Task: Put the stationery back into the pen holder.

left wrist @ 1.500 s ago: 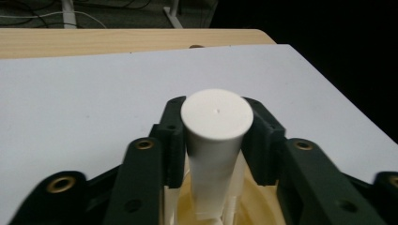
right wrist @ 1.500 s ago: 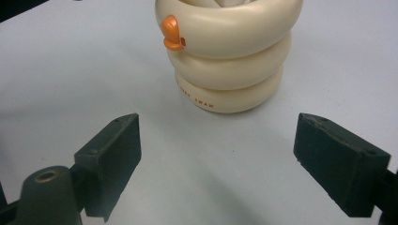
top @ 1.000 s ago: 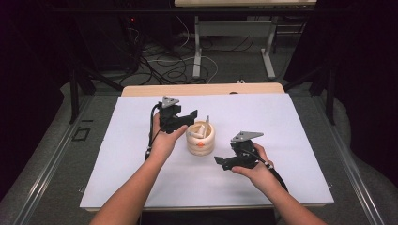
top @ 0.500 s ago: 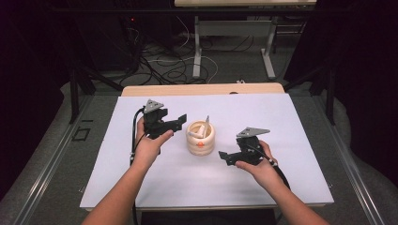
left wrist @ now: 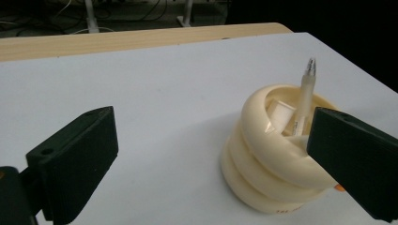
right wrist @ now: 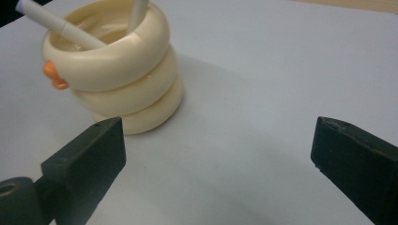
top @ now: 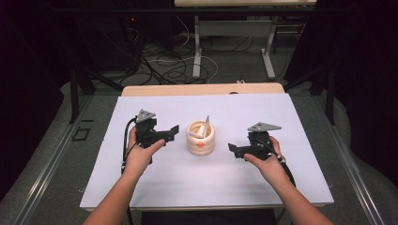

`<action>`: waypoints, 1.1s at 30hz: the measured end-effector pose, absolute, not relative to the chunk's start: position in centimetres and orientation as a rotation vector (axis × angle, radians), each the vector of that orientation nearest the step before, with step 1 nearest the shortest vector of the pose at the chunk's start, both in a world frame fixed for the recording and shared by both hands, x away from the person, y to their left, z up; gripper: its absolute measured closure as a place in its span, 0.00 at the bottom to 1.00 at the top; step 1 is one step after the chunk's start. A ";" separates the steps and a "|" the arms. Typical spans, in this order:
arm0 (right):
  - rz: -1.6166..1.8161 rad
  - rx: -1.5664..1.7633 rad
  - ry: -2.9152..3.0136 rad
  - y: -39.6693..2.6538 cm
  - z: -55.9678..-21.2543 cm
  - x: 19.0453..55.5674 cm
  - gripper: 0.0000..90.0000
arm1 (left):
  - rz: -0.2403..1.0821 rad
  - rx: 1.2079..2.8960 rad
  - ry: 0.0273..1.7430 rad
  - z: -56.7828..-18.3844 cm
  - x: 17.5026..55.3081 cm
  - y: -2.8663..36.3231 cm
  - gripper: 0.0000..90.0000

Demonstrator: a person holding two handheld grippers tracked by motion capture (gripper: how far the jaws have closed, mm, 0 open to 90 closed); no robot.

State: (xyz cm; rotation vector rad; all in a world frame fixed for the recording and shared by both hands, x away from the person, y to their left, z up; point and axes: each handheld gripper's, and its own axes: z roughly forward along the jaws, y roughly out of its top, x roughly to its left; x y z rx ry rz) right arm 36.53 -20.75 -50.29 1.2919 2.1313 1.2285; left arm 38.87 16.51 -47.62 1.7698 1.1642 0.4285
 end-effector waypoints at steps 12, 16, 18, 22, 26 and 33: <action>1.200 1.352 2.049 -22.9 -50.8 37.4 0.00 | 0.415 1.772 1.194 -49.5 38.3 19.3 0.00; 1.184 1.379 2.033 -23.7 -51.1 37.8 0.00 | 0.436 1.790 1.209 -49.9 38.4 19.9 0.00; 1.169 1.399 2.027 -24.1 -51.3 37.9 0.00 | 0.445 1.790 1.225 -50.3 38.5 20.1 0.00; 1.146 1.425 2.012 -25.0 -51.7 38.2 0.00 | 0.455 1.802 1.249 -51.0 38.8 20.8 0.00; 1.125 1.444 2.001 -25.7 -52.0 38.5 0.00 | 0.449 1.787 1.279 -51.6 38.9 21.5 0.00; 1.100 1.465 1.992 -26.5 -52.5 38.8 0.00 | 0.447 1.756 1.324 -52.4 39.2 22.4 0.00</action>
